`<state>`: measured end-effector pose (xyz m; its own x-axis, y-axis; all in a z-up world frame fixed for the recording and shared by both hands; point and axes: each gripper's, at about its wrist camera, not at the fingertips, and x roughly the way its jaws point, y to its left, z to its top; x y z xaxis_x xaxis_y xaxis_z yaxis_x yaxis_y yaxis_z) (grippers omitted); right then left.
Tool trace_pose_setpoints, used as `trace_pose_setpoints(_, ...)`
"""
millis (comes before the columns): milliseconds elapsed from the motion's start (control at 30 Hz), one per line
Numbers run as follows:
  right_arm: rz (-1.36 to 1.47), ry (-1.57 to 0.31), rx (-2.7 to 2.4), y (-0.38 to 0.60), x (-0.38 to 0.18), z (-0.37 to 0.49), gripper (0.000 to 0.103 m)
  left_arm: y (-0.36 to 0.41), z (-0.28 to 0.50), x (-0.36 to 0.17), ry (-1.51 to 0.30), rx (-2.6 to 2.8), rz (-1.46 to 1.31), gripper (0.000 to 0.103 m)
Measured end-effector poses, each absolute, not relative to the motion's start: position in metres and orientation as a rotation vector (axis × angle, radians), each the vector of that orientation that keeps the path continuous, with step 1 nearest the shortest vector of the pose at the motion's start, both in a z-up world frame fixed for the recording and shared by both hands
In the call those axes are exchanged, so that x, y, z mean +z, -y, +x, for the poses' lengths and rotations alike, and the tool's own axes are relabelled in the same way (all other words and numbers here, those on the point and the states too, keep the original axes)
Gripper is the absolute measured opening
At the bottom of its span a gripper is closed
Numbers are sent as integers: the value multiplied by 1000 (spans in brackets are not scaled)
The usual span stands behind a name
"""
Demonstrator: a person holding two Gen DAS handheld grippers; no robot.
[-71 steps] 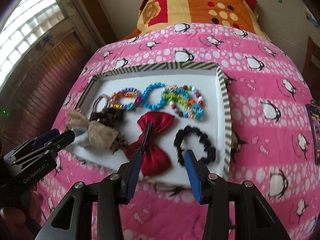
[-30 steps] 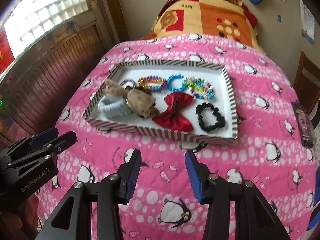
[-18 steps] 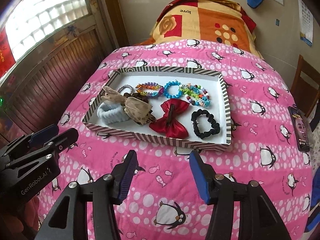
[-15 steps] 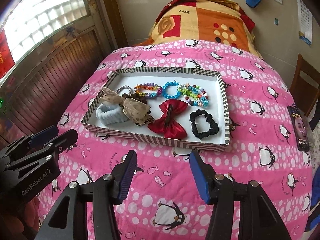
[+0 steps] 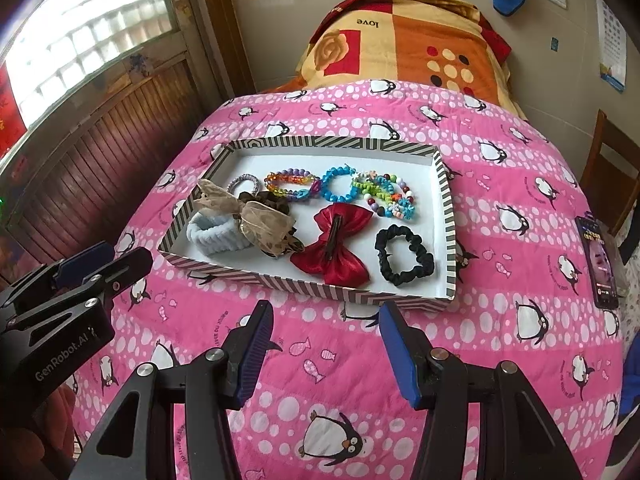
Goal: Organize jewelry
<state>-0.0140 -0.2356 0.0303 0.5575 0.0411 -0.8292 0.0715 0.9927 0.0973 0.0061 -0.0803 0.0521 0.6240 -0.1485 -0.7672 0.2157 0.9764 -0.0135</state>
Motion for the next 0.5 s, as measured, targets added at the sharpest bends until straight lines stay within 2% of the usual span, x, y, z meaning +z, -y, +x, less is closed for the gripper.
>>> trace_pose_setpoints(500, 114, -1000, -3, 235, 23, -8, 53, 80, 10, 51, -879, -210, 82, 49)
